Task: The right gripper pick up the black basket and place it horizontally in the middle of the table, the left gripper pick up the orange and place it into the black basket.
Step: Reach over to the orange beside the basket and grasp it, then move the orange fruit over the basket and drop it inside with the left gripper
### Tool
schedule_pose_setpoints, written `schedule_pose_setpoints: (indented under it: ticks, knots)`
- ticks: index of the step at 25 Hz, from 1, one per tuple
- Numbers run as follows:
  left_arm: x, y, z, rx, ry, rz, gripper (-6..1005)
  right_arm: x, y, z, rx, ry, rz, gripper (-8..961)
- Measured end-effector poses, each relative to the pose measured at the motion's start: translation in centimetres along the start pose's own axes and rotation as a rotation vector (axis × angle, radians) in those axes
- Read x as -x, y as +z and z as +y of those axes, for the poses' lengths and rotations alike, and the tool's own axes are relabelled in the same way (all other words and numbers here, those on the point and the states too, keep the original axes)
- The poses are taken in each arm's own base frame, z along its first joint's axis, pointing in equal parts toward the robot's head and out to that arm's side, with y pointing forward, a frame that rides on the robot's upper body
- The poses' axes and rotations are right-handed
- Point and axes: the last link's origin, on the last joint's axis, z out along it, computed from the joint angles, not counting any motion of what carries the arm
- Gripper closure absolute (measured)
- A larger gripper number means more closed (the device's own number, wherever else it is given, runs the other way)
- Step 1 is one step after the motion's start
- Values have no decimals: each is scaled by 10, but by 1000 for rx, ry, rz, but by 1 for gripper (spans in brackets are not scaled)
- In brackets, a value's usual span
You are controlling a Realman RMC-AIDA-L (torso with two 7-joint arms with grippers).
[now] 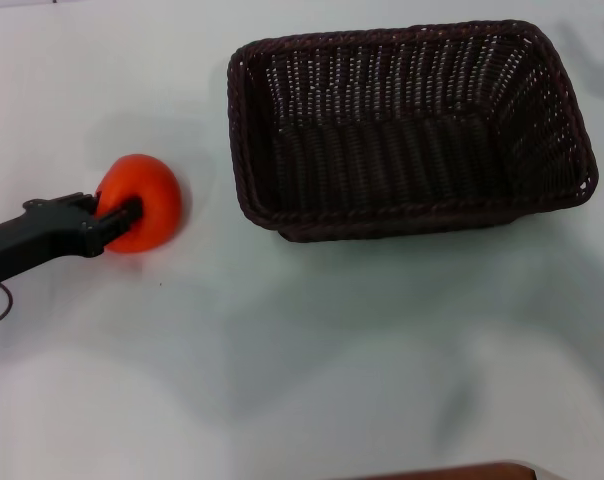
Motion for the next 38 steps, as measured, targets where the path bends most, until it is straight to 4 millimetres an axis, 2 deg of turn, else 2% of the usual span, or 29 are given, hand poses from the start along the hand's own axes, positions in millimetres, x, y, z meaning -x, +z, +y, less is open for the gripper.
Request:
schedule_pose_setpoints:
  ticks: [3,5,10,13,17,20,23,24,25,32,38]
  knots:
    - [0,-5,-3,-19,-15,18,618,1,0,1,8,7,4,220]
    - [-2,-10,-6,-31,-33,49,637,1,0,1,8,7,6,220]
    - [-20,-37,-7,8,-82,228,683,0,2,1,4,7,10,219]
    - [-34,-47,2,85,-72,325,708,1,4,-1,-2,13,12,219]
    - [-53,-47,26,243,-27,431,742,2,8,-2,-14,18,17,220]
    - [-66,-36,46,351,9,484,766,2,13,-4,-28,22,18,220]
    - [-71,-15,68,438,71,515,783,1,16,-6,-43,24,21,220]
    - [-71,-15,68,438,71,515,789,1,19,-8,-54,22,22,220]
    - [-73,5,85,494,111,518,795,1,20,-8,-60,21,23,219]
    - [-71,51,103,505,102,449,840,6,27,-13,-81,37,22,220]
    - [-64,64,103,439,98,494,884,9,32,-16,-98,27,16,220]
